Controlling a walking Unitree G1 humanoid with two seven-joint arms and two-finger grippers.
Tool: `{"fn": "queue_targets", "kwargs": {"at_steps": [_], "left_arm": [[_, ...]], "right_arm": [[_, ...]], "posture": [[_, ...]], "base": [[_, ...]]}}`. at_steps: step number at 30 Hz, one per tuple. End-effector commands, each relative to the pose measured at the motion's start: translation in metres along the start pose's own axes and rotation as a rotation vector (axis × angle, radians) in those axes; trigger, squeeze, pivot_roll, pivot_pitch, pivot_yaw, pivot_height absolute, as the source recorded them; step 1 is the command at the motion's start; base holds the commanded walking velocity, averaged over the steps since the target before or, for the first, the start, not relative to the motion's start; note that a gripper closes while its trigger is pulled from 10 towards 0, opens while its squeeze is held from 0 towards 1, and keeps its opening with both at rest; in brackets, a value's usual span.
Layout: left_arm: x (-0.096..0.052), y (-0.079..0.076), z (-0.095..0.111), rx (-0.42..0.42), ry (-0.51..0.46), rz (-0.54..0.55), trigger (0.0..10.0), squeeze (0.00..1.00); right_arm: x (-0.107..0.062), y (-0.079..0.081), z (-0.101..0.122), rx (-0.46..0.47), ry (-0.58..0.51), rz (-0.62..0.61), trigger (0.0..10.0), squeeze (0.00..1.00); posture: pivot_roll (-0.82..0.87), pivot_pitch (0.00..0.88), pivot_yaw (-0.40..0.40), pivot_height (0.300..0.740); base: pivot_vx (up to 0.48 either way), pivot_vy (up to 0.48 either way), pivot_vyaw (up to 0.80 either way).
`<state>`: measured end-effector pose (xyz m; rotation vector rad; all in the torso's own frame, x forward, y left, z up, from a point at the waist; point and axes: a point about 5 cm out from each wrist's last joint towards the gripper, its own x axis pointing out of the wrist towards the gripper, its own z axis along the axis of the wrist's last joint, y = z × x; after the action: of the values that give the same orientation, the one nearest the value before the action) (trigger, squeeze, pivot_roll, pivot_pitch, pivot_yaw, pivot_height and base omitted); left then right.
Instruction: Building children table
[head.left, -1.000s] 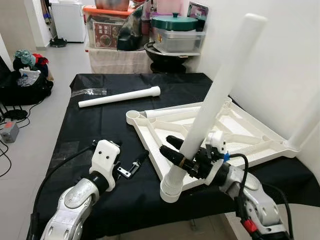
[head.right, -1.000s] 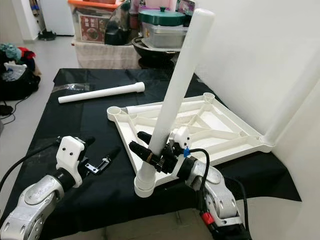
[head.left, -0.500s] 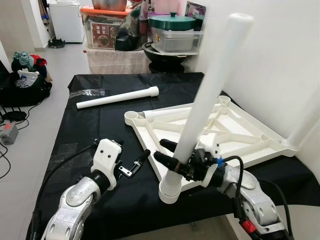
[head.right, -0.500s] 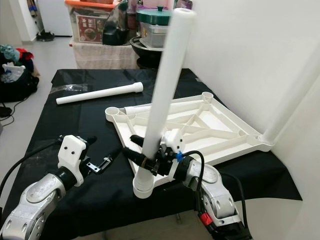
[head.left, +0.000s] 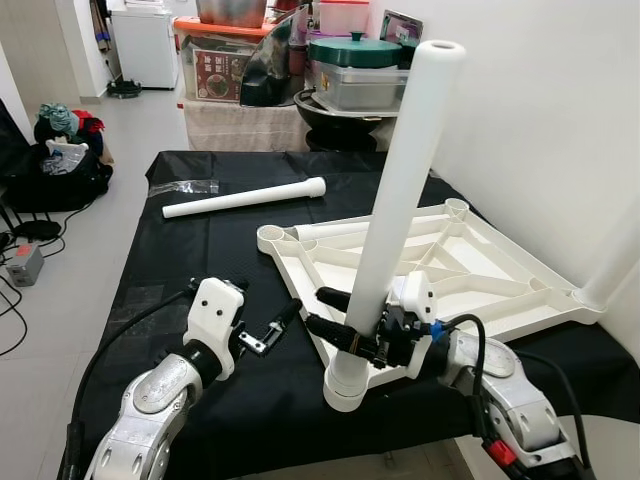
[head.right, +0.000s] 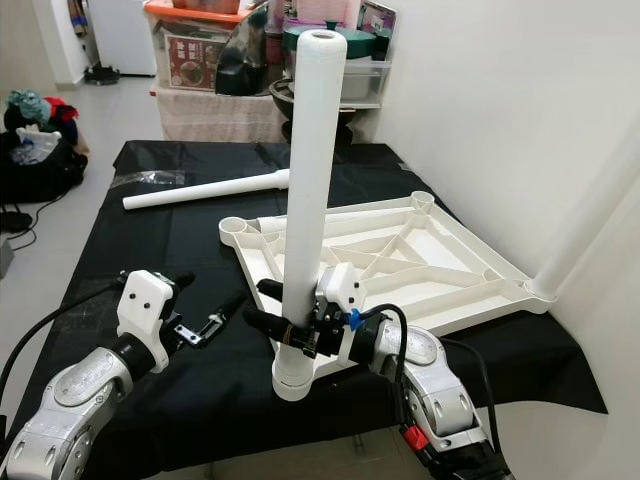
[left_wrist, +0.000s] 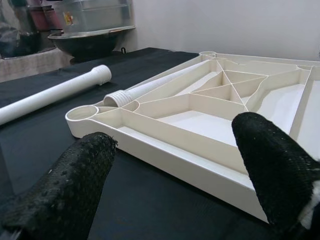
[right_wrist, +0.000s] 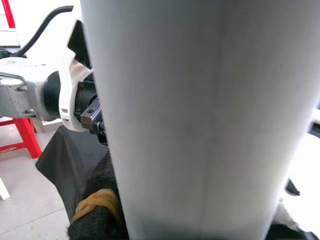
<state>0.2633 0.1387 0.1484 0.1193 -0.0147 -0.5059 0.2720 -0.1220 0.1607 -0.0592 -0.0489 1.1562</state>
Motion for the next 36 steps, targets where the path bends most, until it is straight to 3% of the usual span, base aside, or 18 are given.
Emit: {"fn": "queue_targets", "kwargs": {"at_steps": [1, 20, 36], "left_arm": [[-0.0002, -0.0020, -0.0038, -0.010, 0.010, -0.005, 10.0, 0.00], [-0.0033, -0.0024, -0.0062, -0.024, 0.019, 0.009, 10.0, 0.00], [-0.0027, -0.0070, -0.0083, -0.036, 0.022, 0.002, 10.0, 0.00]], "right_arm": [[-0.0054, 0.0130, -0.0452, 0.189, 0.174, 0.021, 10.0, 0.00], [-0.0036, 0.0141, -0.0428, 0.204, 0.164, 0.056, 10.0, 0.00], [-0.0067, 0.0153, -0.0453, 0.226, 0.158, 0.016, 10.0, 0.00]], "posture": [[0.09, 0.000, -0.094, 0.740], [0.10, 0.000, -0.105, 0.740], [0.08, 0.000, -0.108, 0.740]], "base": [[0.000, 0.000, 0.00], [0.000, 0.000, 0.00], [0.000, 0.000, 0.00]]}}
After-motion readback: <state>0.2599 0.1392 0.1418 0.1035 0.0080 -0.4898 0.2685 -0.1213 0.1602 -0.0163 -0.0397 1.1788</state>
